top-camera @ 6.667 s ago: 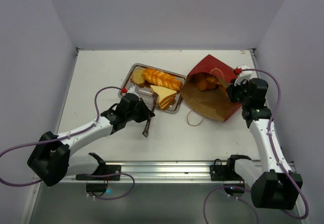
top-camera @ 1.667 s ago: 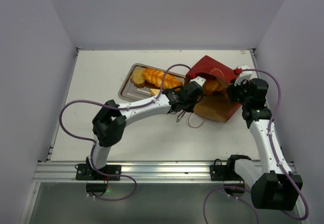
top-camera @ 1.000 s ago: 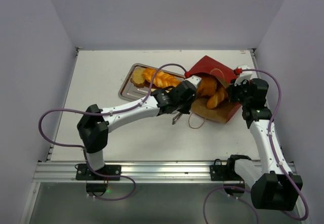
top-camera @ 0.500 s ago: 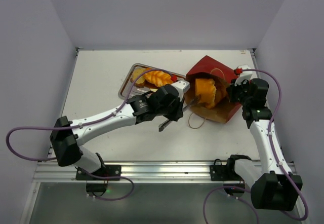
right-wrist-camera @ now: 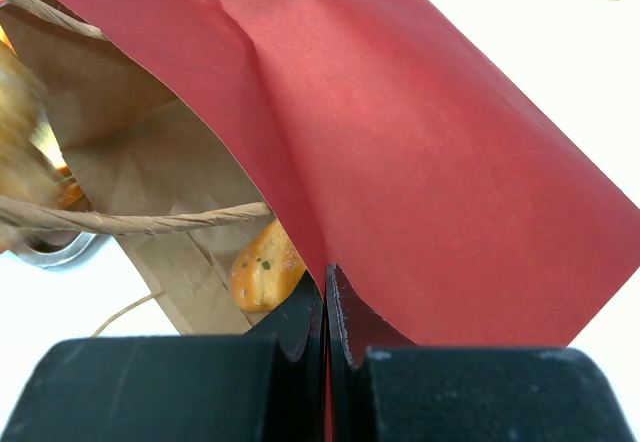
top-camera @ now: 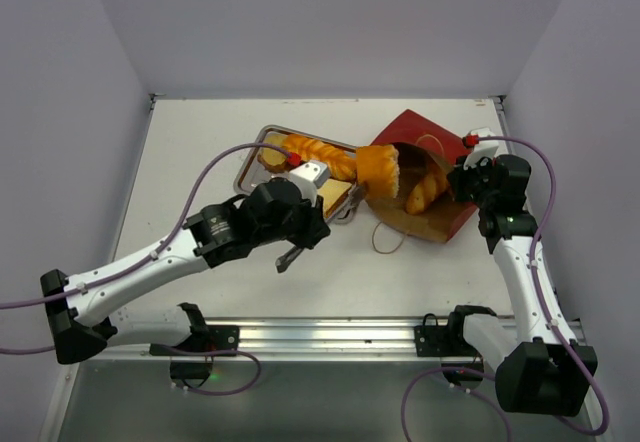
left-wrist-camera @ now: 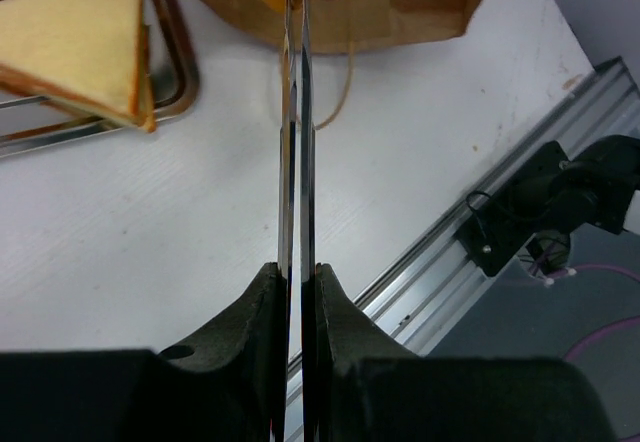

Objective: Take the fake bread out of the paper bag

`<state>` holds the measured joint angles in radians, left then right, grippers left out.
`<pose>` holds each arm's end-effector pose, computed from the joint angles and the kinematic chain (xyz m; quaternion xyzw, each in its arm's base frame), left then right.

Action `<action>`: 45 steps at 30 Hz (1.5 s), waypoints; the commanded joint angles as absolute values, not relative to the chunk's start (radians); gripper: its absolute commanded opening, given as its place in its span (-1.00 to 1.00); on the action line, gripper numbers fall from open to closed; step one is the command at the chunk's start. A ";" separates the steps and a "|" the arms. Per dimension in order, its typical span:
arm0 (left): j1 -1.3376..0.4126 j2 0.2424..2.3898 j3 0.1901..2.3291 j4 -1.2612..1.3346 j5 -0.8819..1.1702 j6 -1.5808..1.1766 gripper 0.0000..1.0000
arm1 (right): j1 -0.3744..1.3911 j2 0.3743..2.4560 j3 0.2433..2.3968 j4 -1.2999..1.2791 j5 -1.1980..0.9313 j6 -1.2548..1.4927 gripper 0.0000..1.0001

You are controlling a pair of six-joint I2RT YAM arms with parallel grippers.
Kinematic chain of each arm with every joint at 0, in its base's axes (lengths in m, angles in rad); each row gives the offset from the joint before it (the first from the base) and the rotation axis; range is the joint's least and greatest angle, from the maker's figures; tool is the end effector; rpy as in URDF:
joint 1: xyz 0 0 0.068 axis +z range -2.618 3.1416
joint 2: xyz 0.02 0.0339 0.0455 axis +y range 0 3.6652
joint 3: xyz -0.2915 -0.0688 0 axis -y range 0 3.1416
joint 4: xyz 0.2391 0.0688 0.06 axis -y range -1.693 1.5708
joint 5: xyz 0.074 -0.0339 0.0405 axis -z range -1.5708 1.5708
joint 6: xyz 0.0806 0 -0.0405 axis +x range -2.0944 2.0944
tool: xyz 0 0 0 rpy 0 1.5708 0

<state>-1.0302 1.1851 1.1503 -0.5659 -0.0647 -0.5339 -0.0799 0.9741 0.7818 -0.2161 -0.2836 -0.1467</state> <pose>0.1479 -0.2363 0.3479 0.2025 0.8608 -0.3081 0.3508 0.2423 0.0032 0.3077 -0.1052 0.8244 0.0559 0.5534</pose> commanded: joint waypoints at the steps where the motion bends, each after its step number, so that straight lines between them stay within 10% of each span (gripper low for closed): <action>1: -1.032 1.128 1.204 -0.696 -0.297 -0.604 -1.00 | -0.086 0.957 0.801 -0.189 -0.310 -0.143 -1.00; 45: -0.667 1.235 0.988 -0.667 -0.459 -0.865 -1.00 | -0.086 0.956 0.796 -0.189 -0.308 -0.147 -1.00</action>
